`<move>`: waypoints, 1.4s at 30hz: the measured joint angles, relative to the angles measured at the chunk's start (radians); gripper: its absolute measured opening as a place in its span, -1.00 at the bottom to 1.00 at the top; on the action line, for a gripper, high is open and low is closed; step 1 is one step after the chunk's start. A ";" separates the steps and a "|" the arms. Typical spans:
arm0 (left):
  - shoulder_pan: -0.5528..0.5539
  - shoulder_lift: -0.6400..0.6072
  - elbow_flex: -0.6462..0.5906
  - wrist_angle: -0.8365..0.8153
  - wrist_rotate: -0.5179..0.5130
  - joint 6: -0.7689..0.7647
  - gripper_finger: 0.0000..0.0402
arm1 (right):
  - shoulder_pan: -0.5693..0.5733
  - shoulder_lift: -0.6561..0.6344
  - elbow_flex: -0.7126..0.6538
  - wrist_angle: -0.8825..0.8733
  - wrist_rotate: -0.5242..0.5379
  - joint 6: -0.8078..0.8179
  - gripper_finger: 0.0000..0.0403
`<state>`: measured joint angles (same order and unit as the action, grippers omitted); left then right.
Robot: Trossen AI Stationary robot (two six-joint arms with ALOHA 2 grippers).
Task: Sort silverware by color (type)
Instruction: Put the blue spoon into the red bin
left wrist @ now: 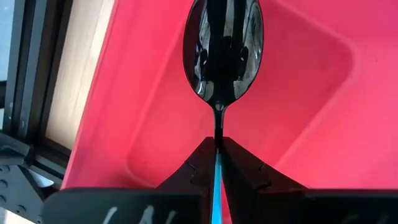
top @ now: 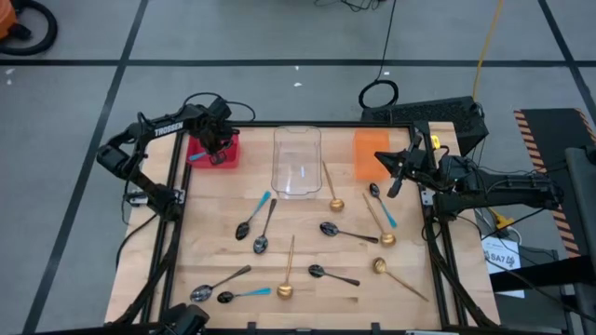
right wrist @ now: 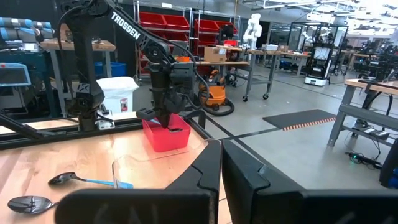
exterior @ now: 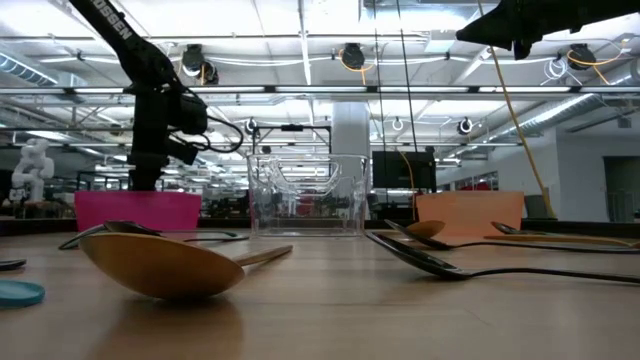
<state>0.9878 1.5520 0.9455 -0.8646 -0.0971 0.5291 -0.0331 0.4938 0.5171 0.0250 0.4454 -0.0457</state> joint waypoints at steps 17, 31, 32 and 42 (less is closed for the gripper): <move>0.000 0.000 0.000 0.003 -0.001 0.098 -0.87 | 0.000 0.000 0.000 0.000 0.000 0.000 -0.95; 0.000 0.000 0.000 0.003 0.000 0.088 -0.87 | 0.000 0.000 0.000 0.000 0.000 0.000 -0.95; 0.000 0.000 0.000 0.003 0.000 0.086 -0.87 | 0.000 0.000 0.000 0.000 0.000 0.000 -0.95; 0.000 0.000 0.000 0.003 0.000 0.064 -0.87 | 0.000 0.000 0.000 0.000 0.000 0.000 -0.95</move>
<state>0.9878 1.5524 0.9451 -0.8616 -0.0967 0.5933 -0.0334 0.4938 0.5171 0.0246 0.4454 -0.0456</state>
